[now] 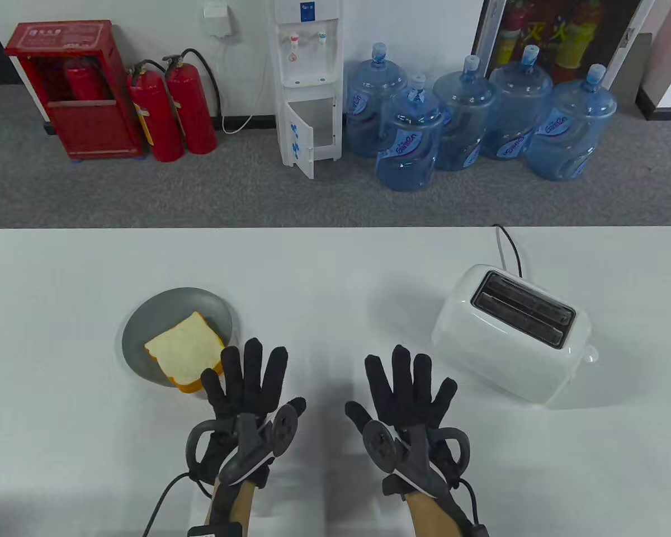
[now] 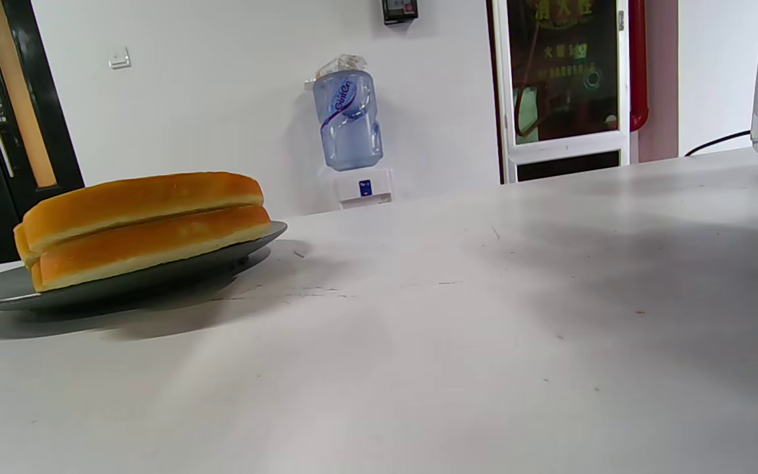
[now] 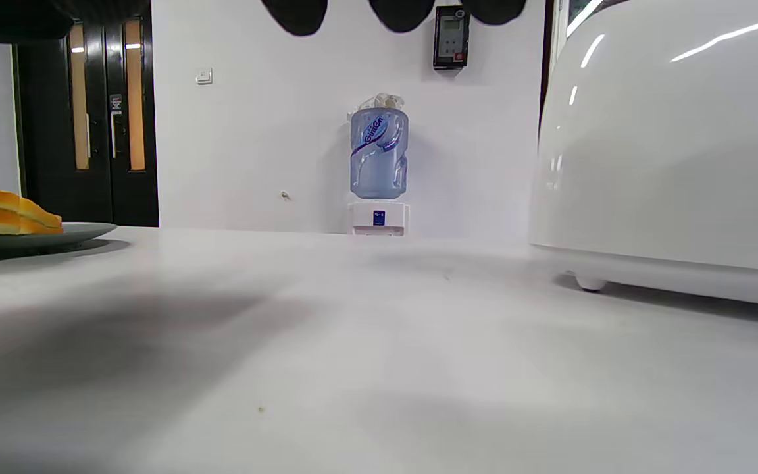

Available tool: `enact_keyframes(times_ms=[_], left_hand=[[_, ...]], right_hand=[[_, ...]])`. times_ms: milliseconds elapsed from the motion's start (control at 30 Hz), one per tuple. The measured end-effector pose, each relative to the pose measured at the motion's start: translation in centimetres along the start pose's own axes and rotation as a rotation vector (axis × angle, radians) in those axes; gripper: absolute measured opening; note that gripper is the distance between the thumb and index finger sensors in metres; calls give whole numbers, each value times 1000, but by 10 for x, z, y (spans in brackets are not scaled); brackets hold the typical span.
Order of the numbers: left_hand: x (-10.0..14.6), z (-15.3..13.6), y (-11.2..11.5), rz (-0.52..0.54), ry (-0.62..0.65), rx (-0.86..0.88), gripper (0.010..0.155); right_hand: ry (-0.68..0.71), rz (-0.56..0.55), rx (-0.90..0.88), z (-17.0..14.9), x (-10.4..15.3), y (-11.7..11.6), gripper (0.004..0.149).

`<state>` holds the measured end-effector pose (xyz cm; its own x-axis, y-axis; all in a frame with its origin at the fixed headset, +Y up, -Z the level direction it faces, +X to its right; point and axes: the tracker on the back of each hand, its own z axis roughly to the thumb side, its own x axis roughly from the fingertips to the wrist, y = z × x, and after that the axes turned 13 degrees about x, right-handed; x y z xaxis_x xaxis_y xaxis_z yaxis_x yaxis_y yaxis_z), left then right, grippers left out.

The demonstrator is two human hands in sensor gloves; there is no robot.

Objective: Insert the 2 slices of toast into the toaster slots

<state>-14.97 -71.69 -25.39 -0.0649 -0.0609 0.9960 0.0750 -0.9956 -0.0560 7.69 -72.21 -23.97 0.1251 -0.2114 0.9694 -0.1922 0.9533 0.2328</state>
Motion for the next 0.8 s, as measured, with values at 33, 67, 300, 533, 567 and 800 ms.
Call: enact_keyframes(times_ms=[33, 67, 300, 533, 567, 800], left_hand=[[0, 1, 0, -6, 1, -12, 82], [0, 1, 0, -9, 2, -22, 82], [0, 2, 1, -15, 0, -29, 83], [0, 1, 1, -17, -4, -25, 81], [0, 1, 1, -20, -5, -26, 81], [-2, -2, 3, -43, -23, 1, 79]], right_hand=[[2, 0, -1, 0, 0, 0, 80], [3, 0, -2, 0, 0, -1, 80], [-2, 14, -8, 0, -1, -1, 80], [-12, 17, -27, -2, -2, -1, 80], [-14, 18, -31, -3, -2, -1, 80], [-12, 29, -43, -3, -3, -2, 80]])
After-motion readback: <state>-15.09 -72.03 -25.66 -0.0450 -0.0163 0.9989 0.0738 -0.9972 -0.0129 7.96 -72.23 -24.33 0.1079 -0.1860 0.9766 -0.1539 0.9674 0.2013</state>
